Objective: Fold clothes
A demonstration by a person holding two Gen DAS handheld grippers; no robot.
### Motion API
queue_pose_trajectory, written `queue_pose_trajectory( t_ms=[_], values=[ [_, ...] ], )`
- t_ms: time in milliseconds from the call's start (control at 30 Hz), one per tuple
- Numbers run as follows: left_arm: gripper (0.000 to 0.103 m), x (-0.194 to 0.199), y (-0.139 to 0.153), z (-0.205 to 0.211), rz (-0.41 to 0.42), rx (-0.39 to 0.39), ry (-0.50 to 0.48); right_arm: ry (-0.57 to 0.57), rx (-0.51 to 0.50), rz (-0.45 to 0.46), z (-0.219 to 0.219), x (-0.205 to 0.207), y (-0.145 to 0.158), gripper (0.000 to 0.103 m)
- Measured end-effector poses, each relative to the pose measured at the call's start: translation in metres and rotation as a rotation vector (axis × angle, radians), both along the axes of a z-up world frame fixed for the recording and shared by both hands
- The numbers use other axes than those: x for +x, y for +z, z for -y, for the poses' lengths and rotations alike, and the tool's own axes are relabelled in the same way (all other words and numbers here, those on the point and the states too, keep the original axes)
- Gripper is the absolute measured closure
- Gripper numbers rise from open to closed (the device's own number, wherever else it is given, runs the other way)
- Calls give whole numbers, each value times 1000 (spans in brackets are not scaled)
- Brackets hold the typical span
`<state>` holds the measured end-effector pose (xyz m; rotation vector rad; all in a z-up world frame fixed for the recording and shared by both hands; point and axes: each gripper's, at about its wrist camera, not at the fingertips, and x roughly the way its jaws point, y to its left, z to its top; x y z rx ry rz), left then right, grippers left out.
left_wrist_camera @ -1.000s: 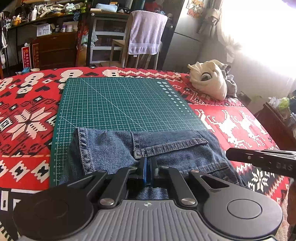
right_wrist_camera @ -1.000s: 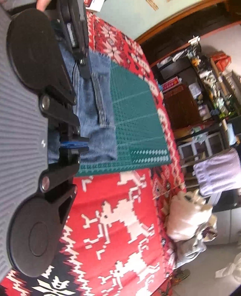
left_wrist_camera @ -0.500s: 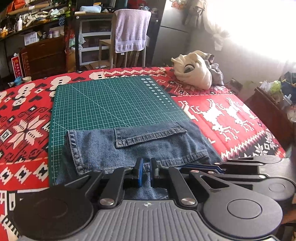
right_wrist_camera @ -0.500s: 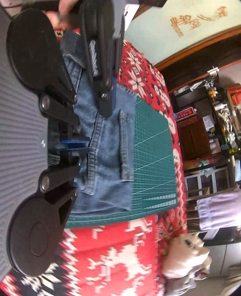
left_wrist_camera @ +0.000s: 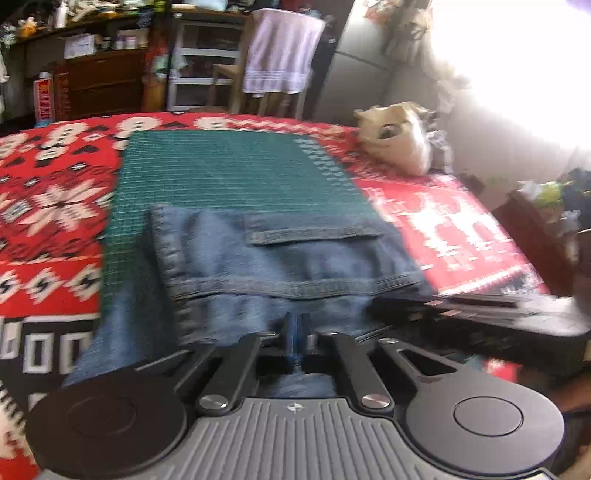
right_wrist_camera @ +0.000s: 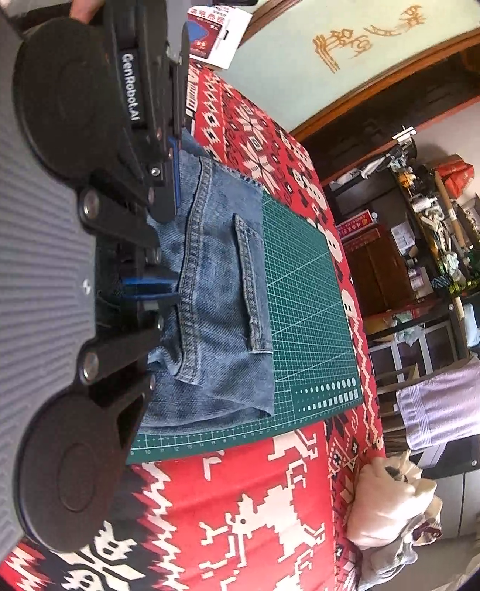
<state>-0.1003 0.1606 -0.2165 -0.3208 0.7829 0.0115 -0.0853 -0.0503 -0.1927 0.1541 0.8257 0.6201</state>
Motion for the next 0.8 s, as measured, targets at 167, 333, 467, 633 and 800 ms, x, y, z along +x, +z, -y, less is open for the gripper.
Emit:
queue_pose_trajectory(
  t_ms=[167,333,467,633,800],
  values=[
    [100,-10,-8,-14,18,-115,49,-11,40,-29,12,1,-2,103],
    [100,-8,-7,-11,15,-95,52,-37,31,-60,11,2,3,103],
    [100,-9,-8,-13,15,-106,53,61,-39,28,-17,-7,18,100],
    [100,-8,-4,-10,5,-90,58,89,-63,24,-42,-4,7,100],
    [99,-9,12,-11,35,-72,67,71,-20,2,-37,-3,0,103]
  ],
)
